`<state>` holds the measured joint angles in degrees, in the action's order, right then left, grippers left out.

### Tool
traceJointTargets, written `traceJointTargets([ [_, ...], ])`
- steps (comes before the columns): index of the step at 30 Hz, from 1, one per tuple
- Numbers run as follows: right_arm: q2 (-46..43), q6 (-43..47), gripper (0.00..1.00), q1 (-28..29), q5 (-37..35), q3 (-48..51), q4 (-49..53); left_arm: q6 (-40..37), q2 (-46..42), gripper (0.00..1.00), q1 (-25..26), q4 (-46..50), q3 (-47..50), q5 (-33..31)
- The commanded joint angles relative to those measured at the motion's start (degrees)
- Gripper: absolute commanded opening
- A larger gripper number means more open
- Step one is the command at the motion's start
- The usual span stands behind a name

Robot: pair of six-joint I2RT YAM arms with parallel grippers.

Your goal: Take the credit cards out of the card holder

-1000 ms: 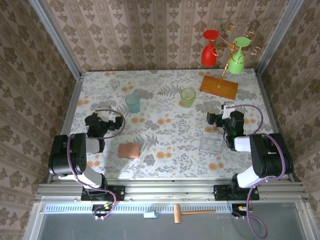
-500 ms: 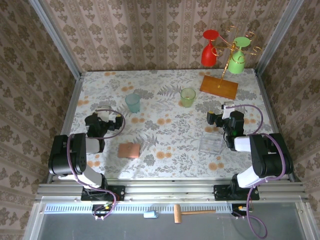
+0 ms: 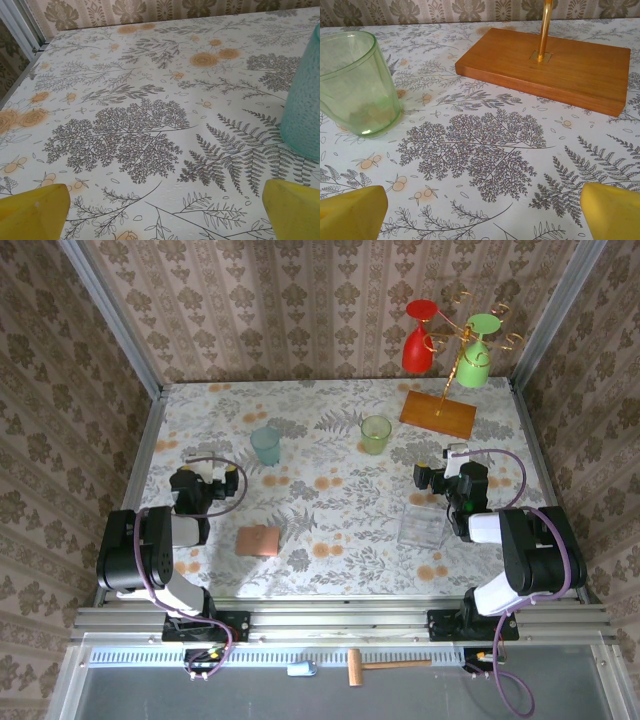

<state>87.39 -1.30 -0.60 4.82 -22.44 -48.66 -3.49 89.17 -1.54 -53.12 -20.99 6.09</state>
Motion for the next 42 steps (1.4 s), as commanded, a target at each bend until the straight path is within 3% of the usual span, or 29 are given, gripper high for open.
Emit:
traceJointTargets([
  [1,0.1,0.68,1.0,-0.07,0.56,-0.25,-1.32,0.62,-0.24,1.0,0.33,0.26,-1.08,-1.17],
  [8,-2.27,0.43,1.0,0.25,-1.21,-2.78,5.21,-0.04,-1.37,1.0,0.74,-2.62,0.78,-1.19],
  [18,-7.12,-0.3,1.0,0.25,-2.34,-4.35,12.8,-0.44,-7.76,1.0,1.92,4.3,0.05,-4.11],
  [25,-12.83,-1.34,1.0,0.24,-3.95,-6.61,24.53,1.01,-14.85,1.0,3.78,17.57,-3.61,-9.34],
  [34,-22.95,-6.62,1.0,0.25,-4.11,-10.93,49.1,8.67,-28.23,1.0,8.97,39.9,-10.39,-12.87],
  [42,-32.54,-15.53,0.99,0.25,-5.51,-12.19,66.91,14.5,-35.36,1.0,9.16,60.97,-19.98,-6.85],
])
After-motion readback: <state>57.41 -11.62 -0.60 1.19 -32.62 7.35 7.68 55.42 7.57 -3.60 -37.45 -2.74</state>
